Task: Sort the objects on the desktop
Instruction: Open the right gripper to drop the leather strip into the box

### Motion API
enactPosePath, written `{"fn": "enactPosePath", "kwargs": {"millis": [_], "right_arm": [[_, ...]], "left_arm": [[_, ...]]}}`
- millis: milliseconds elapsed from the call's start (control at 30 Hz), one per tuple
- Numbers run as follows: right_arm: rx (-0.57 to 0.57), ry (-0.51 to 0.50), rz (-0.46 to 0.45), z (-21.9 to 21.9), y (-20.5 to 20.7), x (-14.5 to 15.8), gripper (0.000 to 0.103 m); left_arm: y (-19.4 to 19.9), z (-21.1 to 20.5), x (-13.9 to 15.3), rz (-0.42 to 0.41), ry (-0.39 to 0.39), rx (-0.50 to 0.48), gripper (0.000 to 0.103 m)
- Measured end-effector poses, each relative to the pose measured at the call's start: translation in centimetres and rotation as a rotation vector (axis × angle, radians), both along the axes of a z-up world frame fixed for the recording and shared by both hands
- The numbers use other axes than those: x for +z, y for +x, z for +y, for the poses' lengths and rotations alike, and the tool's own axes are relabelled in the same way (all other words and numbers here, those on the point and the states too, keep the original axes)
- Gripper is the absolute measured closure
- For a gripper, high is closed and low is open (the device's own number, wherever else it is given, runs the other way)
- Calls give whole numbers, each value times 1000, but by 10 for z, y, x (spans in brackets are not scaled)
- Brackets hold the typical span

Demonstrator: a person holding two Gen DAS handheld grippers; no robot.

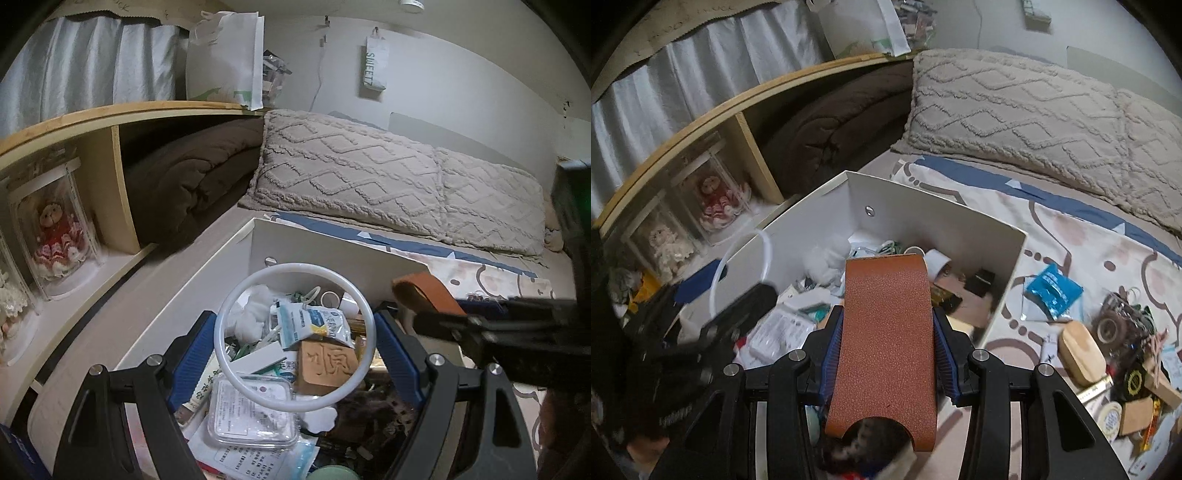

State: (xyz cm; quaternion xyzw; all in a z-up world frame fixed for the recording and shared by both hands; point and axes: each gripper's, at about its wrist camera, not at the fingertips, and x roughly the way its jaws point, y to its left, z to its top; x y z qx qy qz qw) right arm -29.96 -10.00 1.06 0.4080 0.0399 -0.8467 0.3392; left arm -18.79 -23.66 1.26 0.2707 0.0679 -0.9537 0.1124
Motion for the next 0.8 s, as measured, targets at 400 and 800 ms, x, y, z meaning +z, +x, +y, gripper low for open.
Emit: {"fn": "enactPosePath", "kwargs": {"millis": [400, 800], "right_arm": [[-52, 132, -46, -37, -47, -22, 57], [-103, 173, -55, -45, -65, -35, 8]], "left_arm": [[-4, -14, -8, -20, 8, 31, 18], [-4, -25, -13, -27, 47, 35, 18]]}}
